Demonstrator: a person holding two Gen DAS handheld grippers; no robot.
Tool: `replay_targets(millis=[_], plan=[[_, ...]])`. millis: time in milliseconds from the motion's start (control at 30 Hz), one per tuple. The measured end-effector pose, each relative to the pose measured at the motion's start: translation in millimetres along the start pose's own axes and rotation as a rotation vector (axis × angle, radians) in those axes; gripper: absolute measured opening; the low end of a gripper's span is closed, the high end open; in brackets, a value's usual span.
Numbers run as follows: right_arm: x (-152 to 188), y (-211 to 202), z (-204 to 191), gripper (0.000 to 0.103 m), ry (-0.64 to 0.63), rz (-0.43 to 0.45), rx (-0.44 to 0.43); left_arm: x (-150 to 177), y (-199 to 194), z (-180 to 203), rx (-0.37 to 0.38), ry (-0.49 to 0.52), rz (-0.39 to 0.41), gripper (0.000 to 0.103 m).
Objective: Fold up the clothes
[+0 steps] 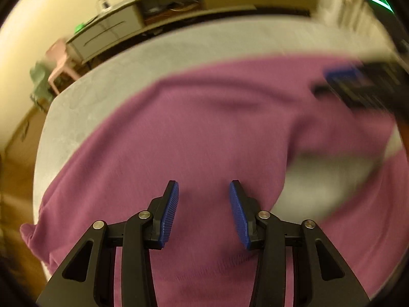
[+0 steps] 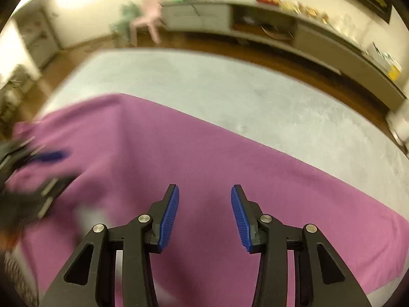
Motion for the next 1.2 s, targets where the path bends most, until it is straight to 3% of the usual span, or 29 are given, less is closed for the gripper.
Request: replay_targets(millis=[67,167,267,333,433,500,633,733,800,933,1000,1067,1167,1200], plan=[[-8.3,14.4,13.0,0.052,-0.030,0.011,0.115,20.9,-4.8,11.8,-0.029,0.074,-0.009,0.041],[-22.5,44.6,39.3,0.055,-0.051,0.019,0.277,39.0,-10.1,17.3,-0.001,0.142,-0.052,0.041],[-27.6,63.5,44.5,0.058,-0.053,-0.007,0.306,42.9,-16.4,9.3,0.061,0.135,-0.041,0.041],[-25.2,53.2,38.8,0.056,-0.037,0.020,0.322,41.9,-29.0,-4.8,0.114,0.098,0.000,0.041],[-18.4,35.4,10.7,0.056,-0.009,0.089,0.181,38.9,-62.2,-64.5,0.070,-0.037,0.093,0.041],[-15.5,37.4,-24.2,0.056,-0.039,0.110,0.055,49.8,-81.4,-134.0,-0.003,-0.224,0.143,0.041],[-7.0,69.6,-71.6,0.055,-0.125,0.082,0.003,102.6,-93.9,-242.0,-0.044,-0.578,0.183,0.038],[-8.5,87.4,-72.0,0.056,-0.134,0.054,0.091,126.9,-86.0,-267.2,-0.084,-0.635,0.170,0.057],[-8.3,93.7,-75.4,0.056,-0.207,0.058,0.220,126.8,-90.7,-265.0,-0.066,-0.667,0.194,0.057],[-21.5,88.2,-98.9,0.056,-0.279,0.114,0.254,127.1,-111.9,-273.2,0.061,-0.763,0.299,0.057],[-51.1,69.6,-122.6,0.056,-0.283,0.188,0.179,134.6,-126.2,-278.5,0.151,-0.854,0.375,0.055],[-86.2,52.1,-150.8,0.058,-0.276,0.239,0.073,145.7,-140.4,-275.9,0.194,-0.928,0.438,0.054],[-146.8,49.2,-203.8,0.058,-0.274,0.260,-0.082,158.4,-155.6,-254.2,0.228,-0.957,0.487,0.054],[-167.1,54.5,-223.4,0.058,-0.281,0.262,-0.109,162.2,-153.8,-245.6,0.233,-0.929,0.471,0.054]])
Point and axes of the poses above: each gripper's, at about its wrist camera, not at the fingertips, and y roughly the way its jaws point, z to its right, x to its underside, the point moved 5 cm from there along y, roughly the way its jaws point, and after that the axes turned 14 degrees about x, right-handed, at the moved point
